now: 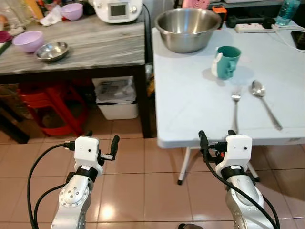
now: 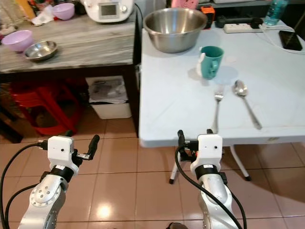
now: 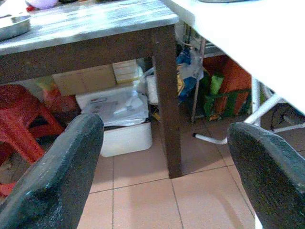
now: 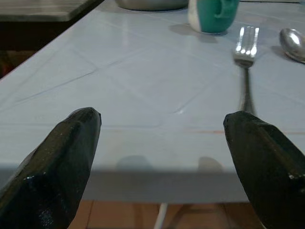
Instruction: Setting the table
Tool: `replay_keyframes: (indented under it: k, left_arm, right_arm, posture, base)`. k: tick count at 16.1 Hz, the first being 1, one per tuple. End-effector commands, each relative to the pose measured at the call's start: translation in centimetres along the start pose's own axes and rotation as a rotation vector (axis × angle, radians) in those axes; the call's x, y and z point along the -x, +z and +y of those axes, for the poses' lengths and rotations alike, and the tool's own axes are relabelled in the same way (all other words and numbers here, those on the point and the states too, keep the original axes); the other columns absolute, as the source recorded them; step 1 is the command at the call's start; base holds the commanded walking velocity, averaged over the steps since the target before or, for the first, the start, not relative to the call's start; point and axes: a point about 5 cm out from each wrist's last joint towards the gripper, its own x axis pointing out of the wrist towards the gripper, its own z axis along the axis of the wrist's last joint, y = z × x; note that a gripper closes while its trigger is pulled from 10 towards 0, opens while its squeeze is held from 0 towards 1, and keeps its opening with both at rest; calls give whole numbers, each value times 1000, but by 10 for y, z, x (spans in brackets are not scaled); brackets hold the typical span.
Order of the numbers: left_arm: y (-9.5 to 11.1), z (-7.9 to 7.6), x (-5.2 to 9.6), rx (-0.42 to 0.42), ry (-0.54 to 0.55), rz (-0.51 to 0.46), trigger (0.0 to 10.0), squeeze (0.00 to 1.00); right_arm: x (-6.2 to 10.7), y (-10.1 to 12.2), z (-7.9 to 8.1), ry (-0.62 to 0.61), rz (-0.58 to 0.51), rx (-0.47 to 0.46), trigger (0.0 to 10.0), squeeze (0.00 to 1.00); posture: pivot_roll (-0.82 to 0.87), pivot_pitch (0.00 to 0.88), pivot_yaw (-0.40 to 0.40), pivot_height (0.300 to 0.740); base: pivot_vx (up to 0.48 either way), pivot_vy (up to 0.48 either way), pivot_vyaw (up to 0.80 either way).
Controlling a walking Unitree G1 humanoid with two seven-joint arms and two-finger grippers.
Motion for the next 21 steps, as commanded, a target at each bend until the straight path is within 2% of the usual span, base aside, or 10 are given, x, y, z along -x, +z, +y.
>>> replay_keyframes:
  k: [1, 6, 12, 14, 15, 21]
  left_arm:
    - [-4, 1, 2, 0, -5, 20, 10000, 0]
    - [-5, 1, 3, 2, -5, 25, 10000, 0]
    - [-7, -1, -1, 6, -18, 31, 10000, 0]
    - [-2, -12, -7, -44, -118, -9, 10000, 0]
    - [2, -19, -9, -36, -179, -33, 10000, 0]
    - [10, -33, -13, -3, -247, -71, 10000, 0]
  right_arm:
    - [-1, 0, 0, 0, 9, -3, 10000, 0]
    - [-2, 1, 1, 2, 4, -5, 10000, 0]
    - [-8, 7, 2, -19, -15, -15, 10000, 0]
    - [-12, 9, 4, -19, -23, -21, 10000, 0]
    - [-16, 11, 6, -21, -34, -25, 10000, 0]
    - [-37, 28, -2, -73, -74, -33, 10000, 0]
  posture:
    - [-87, 135, 85, 740]
    - [-87, 140, 85, 740]
    - [-90, 149, 90, 740]
    - [-90, 151, 87, 740]
    - [-90, 151, 87, 740]
    - [-107, 162, 93, 740]
  base:
    - [0, -480, 0]
    - [0, -476, 0]
    - [0, 0, 0]
    - [0, 0, 0]
    - [0, 0, 0]
    - [0, 0, 0]
